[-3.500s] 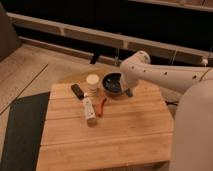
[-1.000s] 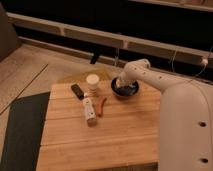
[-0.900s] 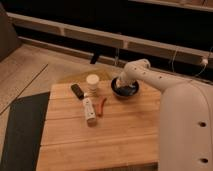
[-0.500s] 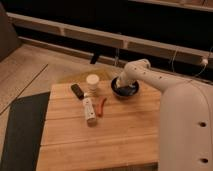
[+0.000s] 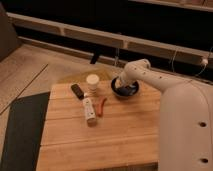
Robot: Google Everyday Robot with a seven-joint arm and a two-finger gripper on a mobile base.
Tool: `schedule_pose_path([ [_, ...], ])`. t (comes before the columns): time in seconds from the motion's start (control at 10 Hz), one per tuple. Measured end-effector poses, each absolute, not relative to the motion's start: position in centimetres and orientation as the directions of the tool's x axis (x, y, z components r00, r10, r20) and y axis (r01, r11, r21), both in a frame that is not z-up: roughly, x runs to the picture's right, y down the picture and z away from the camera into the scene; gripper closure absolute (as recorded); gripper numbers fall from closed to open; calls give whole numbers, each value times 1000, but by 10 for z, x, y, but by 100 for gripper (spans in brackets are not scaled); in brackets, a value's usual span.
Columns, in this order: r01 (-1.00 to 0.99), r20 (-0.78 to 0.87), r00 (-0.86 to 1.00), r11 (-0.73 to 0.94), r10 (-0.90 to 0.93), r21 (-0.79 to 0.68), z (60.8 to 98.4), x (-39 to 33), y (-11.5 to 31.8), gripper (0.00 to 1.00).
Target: Place the white sponge in the ceramic bowl
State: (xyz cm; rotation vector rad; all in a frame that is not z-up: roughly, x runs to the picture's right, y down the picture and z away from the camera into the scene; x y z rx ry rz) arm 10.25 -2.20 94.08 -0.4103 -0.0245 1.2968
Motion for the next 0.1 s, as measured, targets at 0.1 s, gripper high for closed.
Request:
schedule_pose_path([
  [0.1, -928, -210, 281, 209, 937, -309, 941, 103, -22, 20],
])
